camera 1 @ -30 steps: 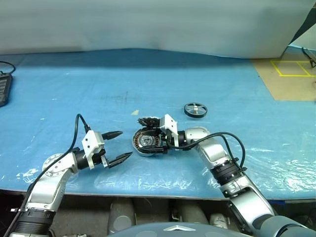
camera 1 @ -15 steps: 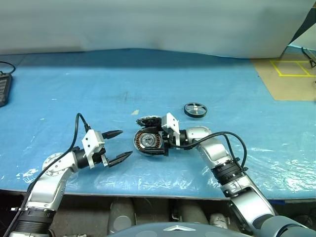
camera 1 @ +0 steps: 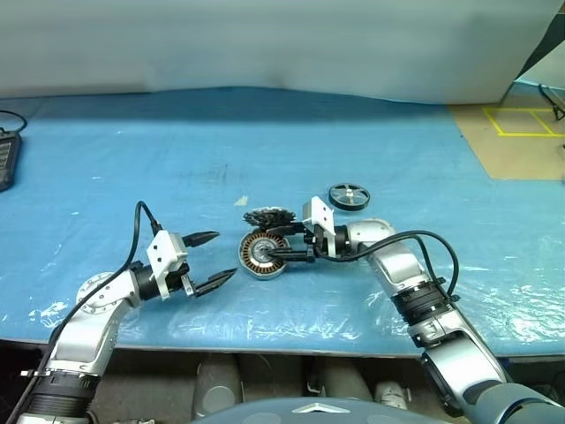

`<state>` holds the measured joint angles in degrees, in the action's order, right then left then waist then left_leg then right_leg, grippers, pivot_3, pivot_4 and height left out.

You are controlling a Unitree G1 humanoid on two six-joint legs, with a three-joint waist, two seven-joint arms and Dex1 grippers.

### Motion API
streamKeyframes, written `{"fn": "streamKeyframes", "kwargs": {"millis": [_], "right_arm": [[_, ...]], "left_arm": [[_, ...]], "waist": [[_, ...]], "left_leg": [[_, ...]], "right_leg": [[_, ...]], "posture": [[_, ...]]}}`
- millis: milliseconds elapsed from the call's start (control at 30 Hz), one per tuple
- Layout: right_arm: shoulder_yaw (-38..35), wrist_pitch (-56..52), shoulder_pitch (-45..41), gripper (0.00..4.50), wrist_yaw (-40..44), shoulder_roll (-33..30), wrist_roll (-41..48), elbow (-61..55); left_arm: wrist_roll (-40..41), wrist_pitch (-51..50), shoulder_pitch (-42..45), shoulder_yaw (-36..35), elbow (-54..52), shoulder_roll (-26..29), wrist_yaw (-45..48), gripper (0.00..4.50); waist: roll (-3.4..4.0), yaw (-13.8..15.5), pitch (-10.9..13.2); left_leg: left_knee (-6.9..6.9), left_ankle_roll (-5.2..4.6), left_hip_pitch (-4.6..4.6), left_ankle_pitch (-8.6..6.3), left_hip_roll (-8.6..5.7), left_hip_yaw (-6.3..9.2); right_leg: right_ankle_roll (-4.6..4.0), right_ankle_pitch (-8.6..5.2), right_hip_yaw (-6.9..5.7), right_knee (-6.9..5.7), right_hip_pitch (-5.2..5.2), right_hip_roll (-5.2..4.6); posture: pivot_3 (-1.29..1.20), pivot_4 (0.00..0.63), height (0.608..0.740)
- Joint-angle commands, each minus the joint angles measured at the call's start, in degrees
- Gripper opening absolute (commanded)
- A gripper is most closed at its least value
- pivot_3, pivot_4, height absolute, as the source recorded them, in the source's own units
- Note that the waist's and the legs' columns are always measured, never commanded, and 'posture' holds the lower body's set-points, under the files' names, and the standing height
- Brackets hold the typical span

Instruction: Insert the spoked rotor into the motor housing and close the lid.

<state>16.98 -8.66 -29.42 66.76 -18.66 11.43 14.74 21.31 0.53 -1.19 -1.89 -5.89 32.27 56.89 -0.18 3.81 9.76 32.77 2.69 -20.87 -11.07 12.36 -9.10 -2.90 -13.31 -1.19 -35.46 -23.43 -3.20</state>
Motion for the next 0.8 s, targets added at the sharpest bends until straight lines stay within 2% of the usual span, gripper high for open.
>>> {"fn": "streamKeyframes", "kwargs": {"millis": [33, 133, 167, 800], "right_arm": [[-0.1, 2.0, -1.4, 1.25, 1.2, -0.7, -0.1, -2.6], [1.0, 2.7, -1.8, 0.18, 2.0, -1.1, -1.1, -2.9], [1.3, 3.0, -2.0, 0.05, 2.2, -1.2, -1.5, -3.0], [4.7, 2.8, -4.7, 0.05, 5.8, -2.8, -4.3, -2.8]], "left_arm": [[0.2, 0.3, 0.5, 0.0, -2.1, 0.0, -0.3, 4.5], [0.2, 0.3, 0.6, 0.1, -1.9, 0.0, -0.3, 4.5], [0.2, 0.3, 0.6, 0.1, -2.0, 0.0, -0.3, 4.5], [-0.5, 1.7, 0.3, -0.2, -0.4, -0.2, -0.3, 4.5]], "waist": [[0.0, 0.0, 0.0], [0.0, 0.0, 0.0], [0.0, 0.0, 0.0], [0.0, 0.0, 0.0]], "left_leg": [[0.0, 0.0, 0.0, 0.0, 0.0, 0.0], [0.0, 0.0, -0.01, 0.0, 0.0, 0.0], [0.0, 0.0, -0.01, 0.0, 0.0, 0.0], [0.04, -0.04, -0.01, -0.02, 0.0, 0.0]], "right_leg": [[0.0, 0.0, 0.0, 0.0, 0.0, 0.0], [0.0, 0.0, 0.0, 0.0, 0.0, 0.0], [0.0, 0.0, 0.0, 0.0, 0.0, 0.01], [0.0, 0.0, 0.0, -0.05, 0.0, 0.0]], "posture": [[0.0, 0.15, 0.74], [0.0, 0.15, 0.74], [0.0, 0.15, 0.74], [0.0, 0.15, 0.74]]}}
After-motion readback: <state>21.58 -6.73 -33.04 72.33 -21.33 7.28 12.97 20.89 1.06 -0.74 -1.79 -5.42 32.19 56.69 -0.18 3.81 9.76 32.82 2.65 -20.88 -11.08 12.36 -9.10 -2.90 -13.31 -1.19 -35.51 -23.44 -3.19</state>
